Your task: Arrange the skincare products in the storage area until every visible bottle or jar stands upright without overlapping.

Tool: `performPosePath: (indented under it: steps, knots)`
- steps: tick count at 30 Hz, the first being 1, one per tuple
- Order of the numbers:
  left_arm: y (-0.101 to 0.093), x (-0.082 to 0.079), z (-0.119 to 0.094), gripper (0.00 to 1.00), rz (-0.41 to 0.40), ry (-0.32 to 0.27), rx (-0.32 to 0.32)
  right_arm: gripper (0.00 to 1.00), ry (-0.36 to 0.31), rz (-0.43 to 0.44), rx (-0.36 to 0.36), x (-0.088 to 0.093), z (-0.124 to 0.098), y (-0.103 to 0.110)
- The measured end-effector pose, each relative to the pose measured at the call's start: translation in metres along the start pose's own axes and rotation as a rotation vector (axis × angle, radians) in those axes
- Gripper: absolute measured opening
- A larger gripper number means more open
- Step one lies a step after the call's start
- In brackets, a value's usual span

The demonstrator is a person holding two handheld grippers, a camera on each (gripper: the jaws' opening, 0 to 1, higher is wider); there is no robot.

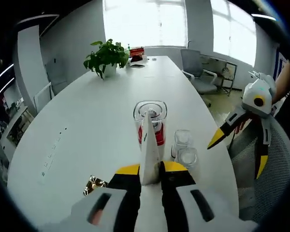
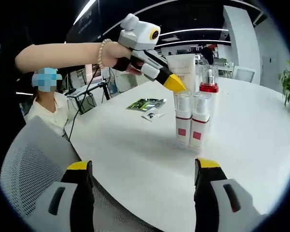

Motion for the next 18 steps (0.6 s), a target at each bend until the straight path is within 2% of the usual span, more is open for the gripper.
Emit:
performPosePath:
  steps: [18]
  knots:
    - [0.0048,0.0013,0.0043,0.17,-0.015,-0.006,-0.002,0.86,0.001,0.005,-0.003,-0.0009,0.0002,0.0009]
Point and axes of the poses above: the point that each gripper's makers call its tool centre point, and the gripper's own axes: z roughly forward along the fingers, y roughly to its left, x roughly out of its underside, the point moved 5 cm from there along -z, roughly backward along the fingers, and after that the axes turned 12 degrees about -y, right-handed, at the moved point
